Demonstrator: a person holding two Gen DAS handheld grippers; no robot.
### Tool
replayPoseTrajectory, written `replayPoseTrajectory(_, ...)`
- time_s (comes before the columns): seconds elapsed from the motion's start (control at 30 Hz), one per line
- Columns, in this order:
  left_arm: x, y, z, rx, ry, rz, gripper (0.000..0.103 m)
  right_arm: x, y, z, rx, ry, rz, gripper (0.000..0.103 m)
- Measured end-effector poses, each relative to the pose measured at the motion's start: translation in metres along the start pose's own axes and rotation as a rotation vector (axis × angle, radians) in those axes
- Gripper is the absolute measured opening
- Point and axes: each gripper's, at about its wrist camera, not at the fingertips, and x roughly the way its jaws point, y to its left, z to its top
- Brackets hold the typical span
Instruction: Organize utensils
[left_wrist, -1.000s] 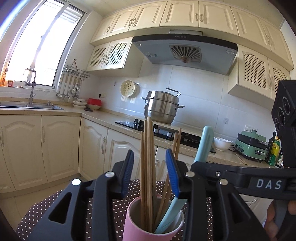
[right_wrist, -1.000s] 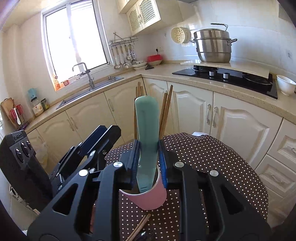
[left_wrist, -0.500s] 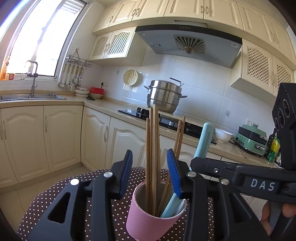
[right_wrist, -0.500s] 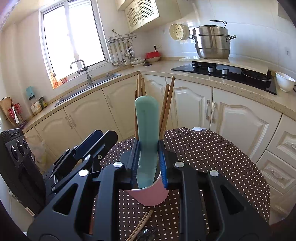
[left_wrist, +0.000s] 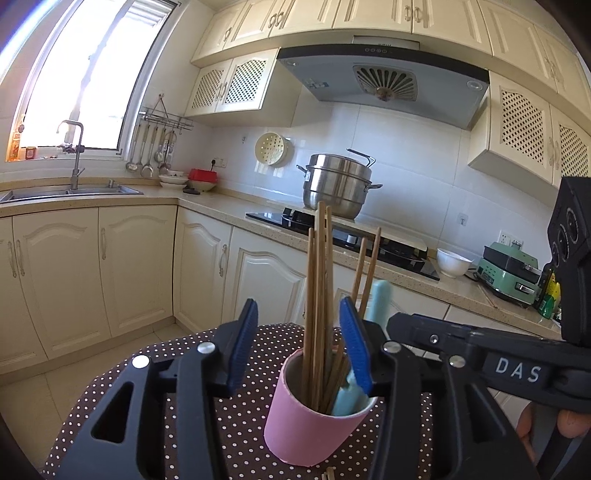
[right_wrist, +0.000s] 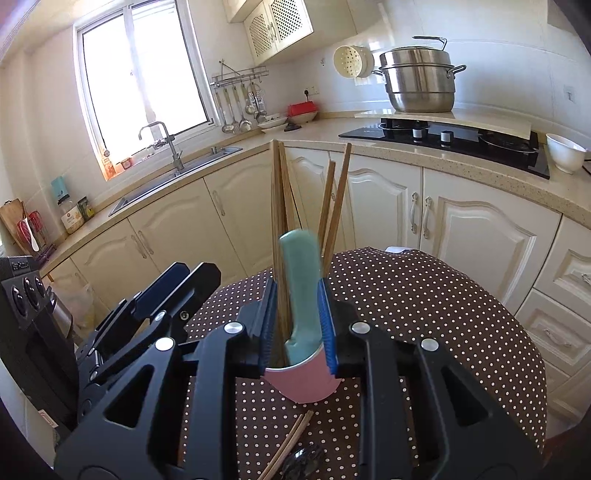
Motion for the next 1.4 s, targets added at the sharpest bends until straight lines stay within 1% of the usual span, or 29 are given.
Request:
replayPoseTrajectory(0.23, -0.013, -0.004, 0.004, 0.017, 0.004, -0.006, 0.046, -0.011, 0.005, -0.002, -0.003, -0.004, -0.003, 0.023)
replayPoseTrajectory(0.4, -0.026, -0.01, 0.005, 0.036, 0.01, -0.016, 0.048, -0.019, 0.006, -0.006, 0.002, -0.001, -0.007, 0.023)
replayPoseTrajectory(0.63, -0.042, -0.022, 0.0, 0.064, 0.048, -0.029, 0.049, -0.036, 0.007, -0.018, 0.009, 0.007, -0.017, 0.023)
replayPoseTrajectory(0.7, -0.046, -0.026, -0.004, 0.075, 0.072, -0.034, 0.049, -0.041, 0.006, -0.024, 0.011, 0.011, -0.022, 0.023)
replayPoseTrajectory(0.93, -0.049, -0.029, -0.027, 0.078, 0.232, -0.083, 0.049, -0.052, 0.003, -0.051, 0.019, 0.048, -0.038, 0.023)
replayPoseTrajectory(1.03, -0.045, -0.03, -0.042, 0.079, 0.32, -0.098, 0.049, -0.054, 0.0, -0.064, 0.026, 0.071, -0.047, 0.023)
replayPoseTrajectory(1.07, -0.042, -0.03, -0.048, 0.079, 0.36, -0.1, 0.049, -0.054, -0.001, -0.068, 0.028, 0.079, -0.048, 0.023)
replayPoseTrajectory(1.13, -0.036, -0.03, -0.059, 0.085, 0.442, -0.094, 0.049, -0.053, -0.003, -0.077, 0.027, 0.098, -0.056, 0.023)
replayPoseTrajectory(1.2, -0.033, -0.029, -0.068, 0.093, 0.485, -0.075, 0.049, -0.052, -0.004, -0.086, 0.032, 0.117, -0.058, 0.024)
replayPoseTrajectory(1.27, -0.031, -0.025, -0.078, 0.097, 0.516, -0.049, 0.049, -0.051, -0.007, -0.094, 0.041, 0.132, -0.061, 0.028)
replayPoseTrajectory(1.3, -0.029, -0.023, -0.084, 0.099, 0.542, -0.042, 0.049, -0.05, -0.009, -0.1, 0.046, 0.145, -0.063, 0.03)
replayPoseTrajectory(1.4, -0.023, -0.017, -0.101, 0.105, 0.626, -0.03, 0.049, -0.046, -0.014, -0.116, 0.059, 0.176, -0.064, 0.031)
